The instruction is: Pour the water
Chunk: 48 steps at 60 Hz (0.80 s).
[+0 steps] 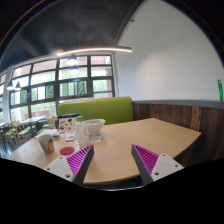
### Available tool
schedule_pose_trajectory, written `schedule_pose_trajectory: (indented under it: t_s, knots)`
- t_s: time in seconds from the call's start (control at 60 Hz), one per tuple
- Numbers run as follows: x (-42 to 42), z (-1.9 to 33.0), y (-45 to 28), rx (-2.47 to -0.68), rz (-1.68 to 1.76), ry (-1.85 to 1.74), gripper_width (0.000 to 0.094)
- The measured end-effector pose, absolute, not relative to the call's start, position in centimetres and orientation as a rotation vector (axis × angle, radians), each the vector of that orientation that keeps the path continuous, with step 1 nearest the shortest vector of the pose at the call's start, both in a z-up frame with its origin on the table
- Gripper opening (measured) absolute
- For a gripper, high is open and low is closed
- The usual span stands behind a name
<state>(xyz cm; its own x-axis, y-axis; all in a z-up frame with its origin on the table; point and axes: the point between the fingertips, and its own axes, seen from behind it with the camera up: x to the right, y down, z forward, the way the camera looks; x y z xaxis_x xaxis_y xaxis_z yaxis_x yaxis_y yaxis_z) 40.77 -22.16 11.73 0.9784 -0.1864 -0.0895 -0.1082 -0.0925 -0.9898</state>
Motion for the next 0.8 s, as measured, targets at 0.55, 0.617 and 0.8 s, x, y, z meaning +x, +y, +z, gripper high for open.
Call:
schedule_pose_trajectory:
  t_s: [0.55, 0.617, 0.8]
  knots:
    - [29.3, 9.5, -10.7, -1.727, -0.042, 0.042, 0.0823]
    - [28.6, 9.4, -8.4, -1.725, -0.06, 0.031, 0.0823]
    - [30.0, 9.3, -1.0, -1.706, -0.138, 0.079, 0.082]
